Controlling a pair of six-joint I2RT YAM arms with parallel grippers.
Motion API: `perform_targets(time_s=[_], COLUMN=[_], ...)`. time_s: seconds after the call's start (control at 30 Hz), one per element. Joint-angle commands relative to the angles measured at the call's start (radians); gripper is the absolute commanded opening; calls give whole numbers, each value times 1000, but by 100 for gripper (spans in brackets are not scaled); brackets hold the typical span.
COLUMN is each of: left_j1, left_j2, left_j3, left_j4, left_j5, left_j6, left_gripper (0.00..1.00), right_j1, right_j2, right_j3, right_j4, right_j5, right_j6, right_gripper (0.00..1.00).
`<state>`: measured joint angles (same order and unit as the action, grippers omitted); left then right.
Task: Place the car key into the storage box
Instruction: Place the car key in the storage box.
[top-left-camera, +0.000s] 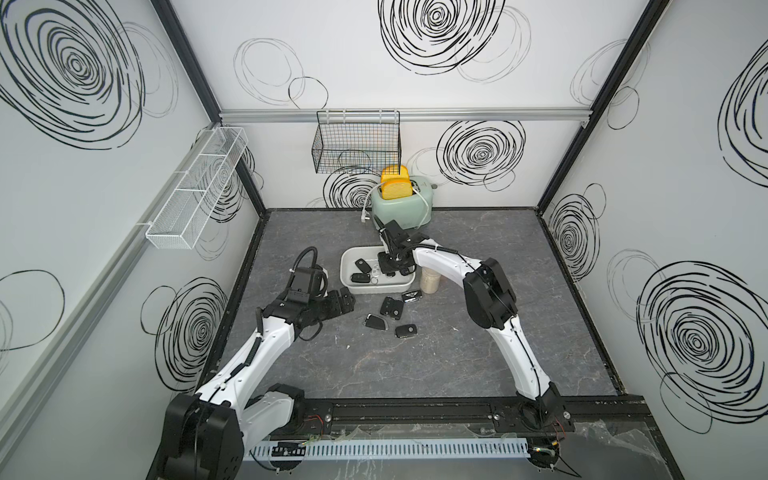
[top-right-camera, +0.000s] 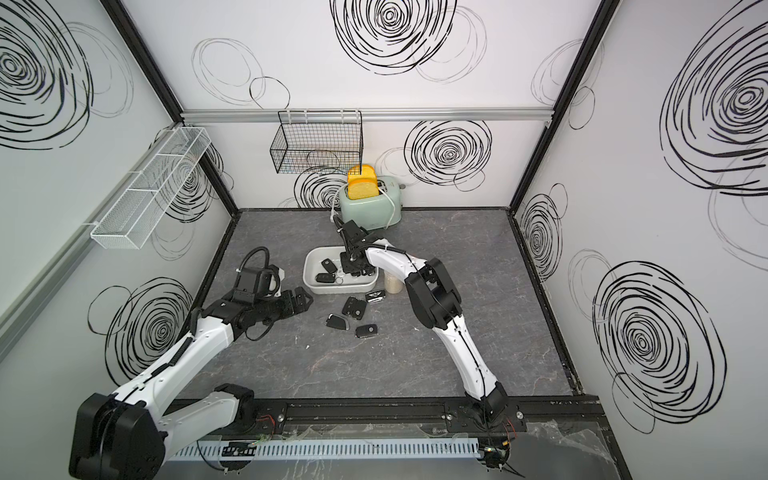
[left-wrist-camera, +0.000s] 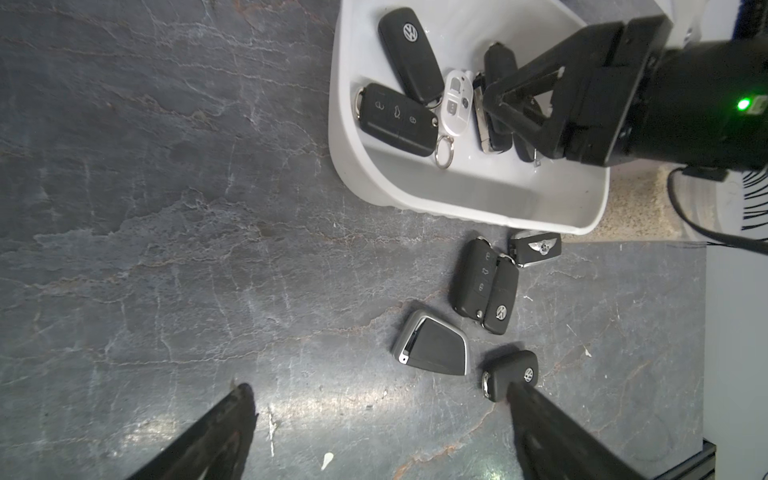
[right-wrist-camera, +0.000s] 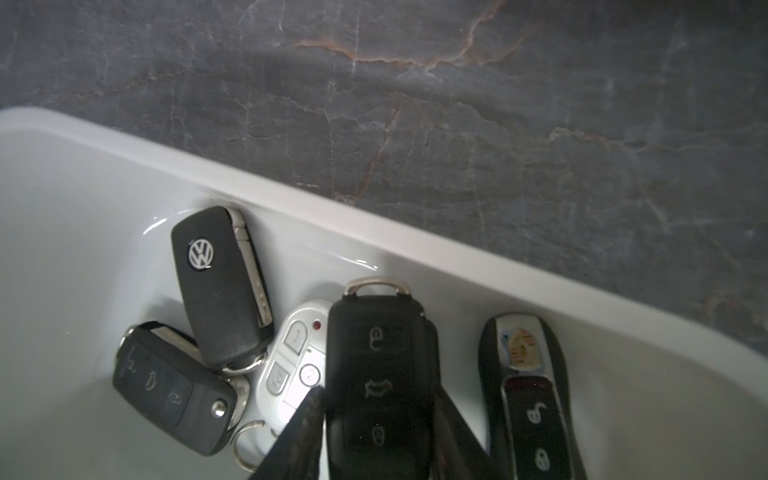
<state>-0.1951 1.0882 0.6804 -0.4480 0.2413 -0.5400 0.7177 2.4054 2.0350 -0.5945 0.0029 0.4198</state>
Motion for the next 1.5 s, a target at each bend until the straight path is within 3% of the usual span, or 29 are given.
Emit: perform_targets(time_s=[0.0, 0.3, 0.73, 0.83, 0.93, 1.07, 1.3, 1.47], left_j1=[5, -27, -209, -271, -323, -380, -441, -467], left_j2=[-7, -8, -17, -26, -34, -68, -111, -63], left_j3=[-7, 6, 10, 5, -1, -16, -52, -35], left_j4=[12, -13, -47, -46, -52, -75, -50, -48], left_j5=[9, 13, -96, -132, -176, -252, -268, -272], left_j6=[18, 23, -140, -205, -290, -461, -747, -891], left_gripper=[98, 98, 98, 98, 98, 98, 98, 98], right_j1=[-3, -1, 4, 5, 5, 5, 5, 5], right_j2=[4, -117, -483, -594, -705, -859, -1091, -1212], right_j3=[23, 7, -311, -433, -564, -741, -989, -1107], right_j4=[-41, -19, 137, 180, 215, 253, 269, 269], right_j5=[-1, -14, -64, -74, -90, -102, -123, -126], right_j6=[11, -1, 2, 5, 5, 8, 1, -15], right_gripper=[51, 62, 77, 84, 99, 99, 99, 99])
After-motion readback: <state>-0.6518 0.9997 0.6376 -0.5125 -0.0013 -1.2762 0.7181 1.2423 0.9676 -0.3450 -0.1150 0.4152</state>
